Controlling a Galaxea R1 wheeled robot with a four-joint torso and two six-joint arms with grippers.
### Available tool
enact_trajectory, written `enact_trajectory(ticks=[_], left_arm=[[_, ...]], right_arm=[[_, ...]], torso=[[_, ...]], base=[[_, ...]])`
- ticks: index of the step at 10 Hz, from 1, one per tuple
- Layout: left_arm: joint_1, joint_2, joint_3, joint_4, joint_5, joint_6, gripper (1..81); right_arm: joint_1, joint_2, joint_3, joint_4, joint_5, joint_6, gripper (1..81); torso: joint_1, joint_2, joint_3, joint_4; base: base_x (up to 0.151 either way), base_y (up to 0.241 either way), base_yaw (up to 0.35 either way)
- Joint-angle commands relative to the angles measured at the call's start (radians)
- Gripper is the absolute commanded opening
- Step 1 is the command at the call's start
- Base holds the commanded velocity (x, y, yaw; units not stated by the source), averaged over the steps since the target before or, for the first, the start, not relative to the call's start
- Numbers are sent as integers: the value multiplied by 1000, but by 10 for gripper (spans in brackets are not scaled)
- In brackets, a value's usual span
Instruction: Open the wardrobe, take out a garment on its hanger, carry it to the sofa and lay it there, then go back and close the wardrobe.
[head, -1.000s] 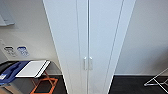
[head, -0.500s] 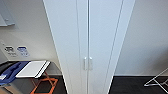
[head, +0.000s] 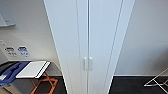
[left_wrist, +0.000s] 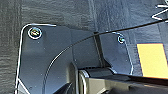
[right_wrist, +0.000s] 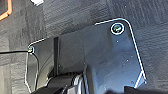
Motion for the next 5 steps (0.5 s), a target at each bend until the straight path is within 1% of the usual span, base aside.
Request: enact_trajectory(ticks=[1,3,5], left_arm=[[-5,38,-40,43,27,21,811],[19,139,-152,34,93,22,811],[23,159,-172,31,95,15,811]], right_arm=[[-19,33,-23,-72,-61,-46,811],[-51,57,-55,-68,-75,-54,811],[-59,52,-62,-65,-77,-54,811]], torso=[[0,0,0,0],[-1,-1,1,0],[-1,-1,1,0]], base=[[0,0,0],[0,0,0],[0,0,0]])
